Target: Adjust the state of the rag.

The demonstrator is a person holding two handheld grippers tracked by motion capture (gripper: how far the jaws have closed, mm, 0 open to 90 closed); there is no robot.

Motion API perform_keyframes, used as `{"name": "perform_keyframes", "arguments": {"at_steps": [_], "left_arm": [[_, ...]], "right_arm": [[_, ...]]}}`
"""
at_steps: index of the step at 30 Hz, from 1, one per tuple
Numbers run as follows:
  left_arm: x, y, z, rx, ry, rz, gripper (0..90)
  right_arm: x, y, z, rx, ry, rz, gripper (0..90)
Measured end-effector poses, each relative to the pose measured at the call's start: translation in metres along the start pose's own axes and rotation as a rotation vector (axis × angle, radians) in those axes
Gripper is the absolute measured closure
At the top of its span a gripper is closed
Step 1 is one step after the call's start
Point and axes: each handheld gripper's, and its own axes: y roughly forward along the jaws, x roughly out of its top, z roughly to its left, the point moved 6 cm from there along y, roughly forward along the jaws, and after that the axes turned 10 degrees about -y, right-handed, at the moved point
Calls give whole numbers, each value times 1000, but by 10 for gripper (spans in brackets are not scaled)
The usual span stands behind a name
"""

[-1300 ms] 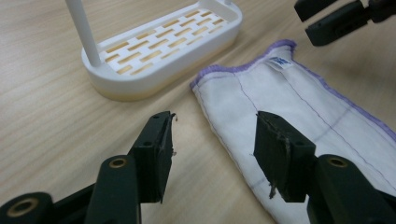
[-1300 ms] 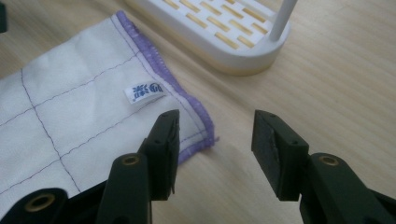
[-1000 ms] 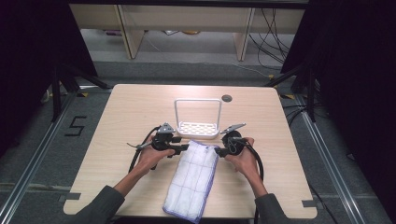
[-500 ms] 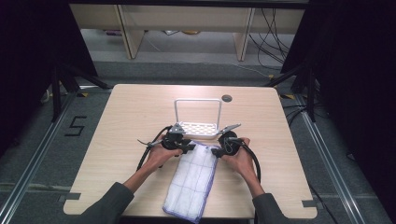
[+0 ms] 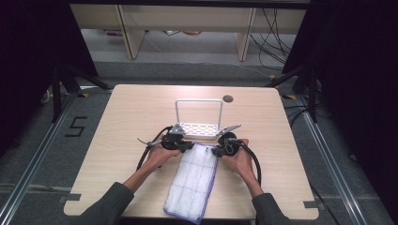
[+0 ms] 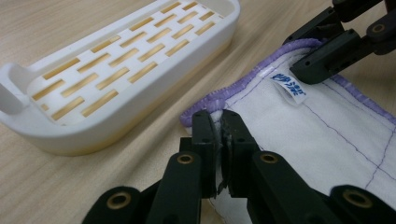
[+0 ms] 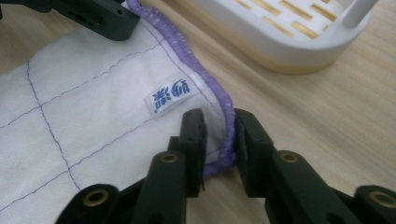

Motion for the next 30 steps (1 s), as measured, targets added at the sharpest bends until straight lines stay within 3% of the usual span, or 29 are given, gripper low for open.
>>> {"name": "perform_keyframes", "arguments": {"at_steps": [1,3,4,9,12,13,14,18,19,20,23,24,26,29,30], "left_arm": [[-1,-1,1,-3,15,15,847],[0,-2,1,1,0,1,849],[0,-5,2,2,12,14,850],[5,-20,1,-13,-30,-41,853],[11,-35,-1,-18,-26,-66,855],[13,-39,-2,-23,-22,-69,855],[15,-42,-3,-27,-23,-77,855],[18,-55,-8,-31,-15,-103,855],[18,-58,-9,-25,-7,-102,855],[18,-60,-10,-27,-1,-103,855],[20,-65,-11,-17,-12,-116,855],[21,-65,-11,-25,-13,-119,855],[21,-67,-10,-27,-16,-116,854],[22,-69,-10,-29,-23,-126,853],[23,-70,-10,-36,-22,-127,853]], "right_arm": [[1,0,-1,0,-20,-2,788],[3,-1,1,0,-21,-9,841],[4,-1,2,2,-33,-16,850],[12,-10,6,1,-53,-56,863],[16,-16,11,-15,-57,-86,864],[18,-22,15,11,-58,-83,865],[21,-23,18,17,-75,-123,865],[27,-35,23,5,-102,-138,866],[27,-37,26,14,-87,-129,866],[30,-38,25,3,-107,-139,866],[33,-42,28,8,-102,-142,866],[35,-41,27,-5,-113,-170,866],[36,-45,27,3,-116,-159,866],[38,-47,24,11,-108,-180,866],[39,-47,26,11,-86,-191,866]]}}
